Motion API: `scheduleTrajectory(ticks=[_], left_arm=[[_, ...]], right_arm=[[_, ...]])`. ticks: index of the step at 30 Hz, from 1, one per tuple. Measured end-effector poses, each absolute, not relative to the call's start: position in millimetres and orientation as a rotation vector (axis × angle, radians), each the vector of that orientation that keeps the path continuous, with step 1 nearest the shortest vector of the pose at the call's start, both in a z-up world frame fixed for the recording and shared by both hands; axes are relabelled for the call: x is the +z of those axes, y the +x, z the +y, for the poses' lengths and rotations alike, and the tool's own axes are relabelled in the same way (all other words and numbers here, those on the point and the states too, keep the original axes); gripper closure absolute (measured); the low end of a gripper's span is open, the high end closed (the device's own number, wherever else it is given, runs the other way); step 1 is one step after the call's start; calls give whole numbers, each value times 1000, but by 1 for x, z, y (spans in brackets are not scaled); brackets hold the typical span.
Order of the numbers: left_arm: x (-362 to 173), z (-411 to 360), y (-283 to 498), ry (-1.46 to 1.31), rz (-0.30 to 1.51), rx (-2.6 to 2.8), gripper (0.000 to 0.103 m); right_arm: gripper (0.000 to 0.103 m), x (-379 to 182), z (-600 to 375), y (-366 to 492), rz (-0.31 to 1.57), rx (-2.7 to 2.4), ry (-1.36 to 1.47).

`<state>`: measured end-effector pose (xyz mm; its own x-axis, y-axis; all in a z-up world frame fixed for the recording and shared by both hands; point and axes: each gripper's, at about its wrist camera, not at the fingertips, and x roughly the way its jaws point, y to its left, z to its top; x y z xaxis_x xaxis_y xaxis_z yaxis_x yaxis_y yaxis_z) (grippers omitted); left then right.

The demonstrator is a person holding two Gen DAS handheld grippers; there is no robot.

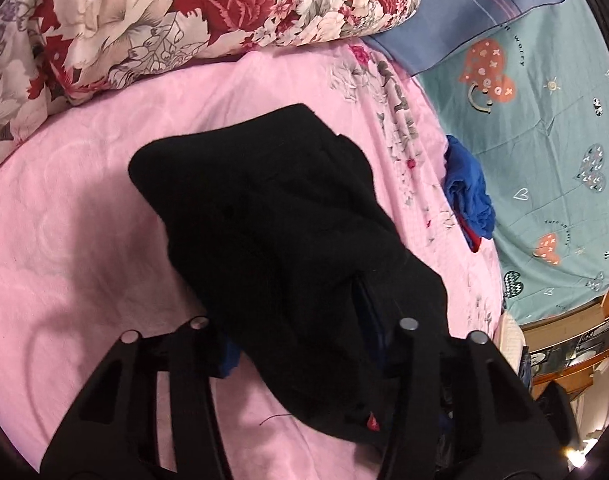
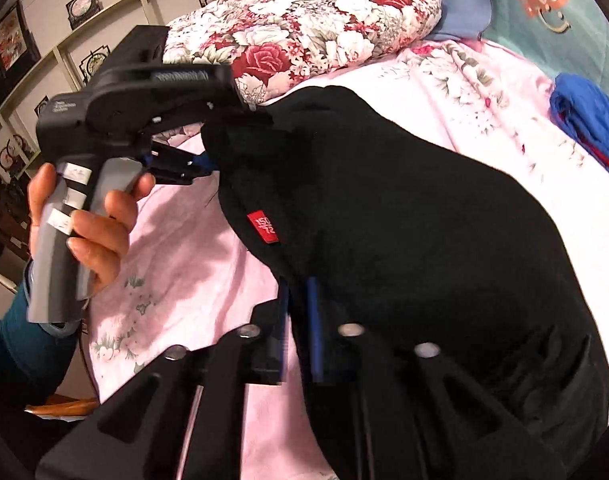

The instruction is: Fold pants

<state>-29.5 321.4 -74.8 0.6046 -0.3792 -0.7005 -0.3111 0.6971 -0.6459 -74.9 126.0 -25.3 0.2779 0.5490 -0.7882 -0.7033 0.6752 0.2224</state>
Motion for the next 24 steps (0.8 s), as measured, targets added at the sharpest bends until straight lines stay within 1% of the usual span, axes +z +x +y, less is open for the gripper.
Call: scheduleTrajectory(ticks=[1, 2, 5, 6, 7, 9, 12, 16, 18, 20, 22, 23, 24], left_arm=[[-77, 323, -30, -825, 957, -36, 63], [-78, 323, -30, -821, 960, -31, 66], [-79, 324, -29, -812, 966, -22, 71], [-79, 324, -29, -807, 966, -19, 72], [-79, 323, -29, -802, 966, -15, 72], [-79, 321, -29, -783, 964, -3, 76], [-78, 317, -29, -757, 959, 12, 78], [-77, 313, -27, -732, 958, 42, 76], [-78, 312, -26, -742, 952, 42, 66], [-78, 311, -27, -743, 942, 36, 62], [-76, 307, -26, -714, 938, 43, 62], [-75, 305, -25, -693, 938, 50, 64], [-73, 302, -25, -667, 931, 58, 72]], right_arm=[[61, -23, 120, -75, 974, 835, -164], [55, -20, 113, -74, 963, 817, -139], [53, -5, 69, -73, 944, 776, -12], [49, -3, 57, -73, 941, 760, 16], [40, 0, 40, -73, 936, 730, 49], [32, 3, 2, -76, 918, 650, 100], [31, -1, -49, -80, 918, 562, 190], [31, -16, -94, -86, 955, 527, 356], [31, -16, -93, -93, 952, 533, 339], [31, -16, -84, -97, 960, 568, 290], [31, -13, -79, -113, 982, 588, 192], [31, -11, -82, -119, 974, 580, 162], [31, -6, -98, -129, 950, 543, 139]])
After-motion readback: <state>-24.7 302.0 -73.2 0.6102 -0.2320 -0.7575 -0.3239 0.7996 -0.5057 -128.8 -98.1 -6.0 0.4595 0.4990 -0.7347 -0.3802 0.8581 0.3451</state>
